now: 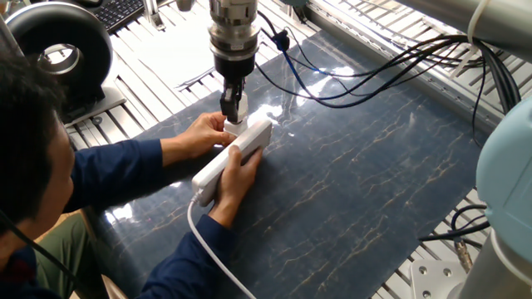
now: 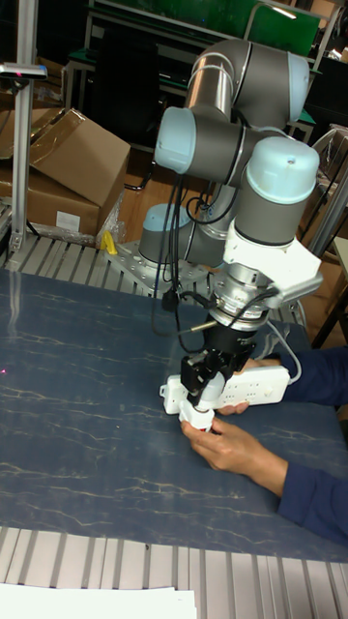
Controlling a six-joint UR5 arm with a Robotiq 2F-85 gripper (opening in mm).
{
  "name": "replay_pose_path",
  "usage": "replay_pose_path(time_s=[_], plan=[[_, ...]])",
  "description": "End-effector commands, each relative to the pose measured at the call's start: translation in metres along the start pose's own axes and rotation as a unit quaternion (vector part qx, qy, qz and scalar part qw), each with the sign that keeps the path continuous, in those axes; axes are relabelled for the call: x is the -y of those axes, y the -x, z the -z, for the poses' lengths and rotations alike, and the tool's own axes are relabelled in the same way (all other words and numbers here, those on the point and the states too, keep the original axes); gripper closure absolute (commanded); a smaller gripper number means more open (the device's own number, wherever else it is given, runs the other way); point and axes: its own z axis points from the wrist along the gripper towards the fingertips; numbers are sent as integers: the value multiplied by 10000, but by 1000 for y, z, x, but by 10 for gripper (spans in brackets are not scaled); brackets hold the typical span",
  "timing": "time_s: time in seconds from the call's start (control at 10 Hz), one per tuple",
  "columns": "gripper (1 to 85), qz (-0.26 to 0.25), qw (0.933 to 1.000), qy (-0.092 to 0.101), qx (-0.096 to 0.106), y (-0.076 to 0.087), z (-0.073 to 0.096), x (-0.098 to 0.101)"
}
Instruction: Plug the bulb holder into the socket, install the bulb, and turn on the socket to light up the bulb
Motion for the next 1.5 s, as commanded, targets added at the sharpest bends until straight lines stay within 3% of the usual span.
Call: replay_pose_path(time_s=[0.0, 0.2, 0.5, 0.6, 0.8, 1.1, 1.2, 1.4], plan=[[847, -802, 9963, 307, -33, 0, 3, -6], [847, -1248, 9911, 463, -43, 1, 6, -1], [847, -1983, 9791, 442, -36, 4, 4, 1], [847, -2284, 9726, 419, -56, 4, 3, 1], [847, -3081, 9504, 419, -81, 5, 1, 1], [847, -3781, 9248, 369, -195, 1, -1, 6], [847, -3914, 9192, 386, -187, 3, -2, 6], [847, -3996, 9159, 331, -193, 2, -3, 10]])
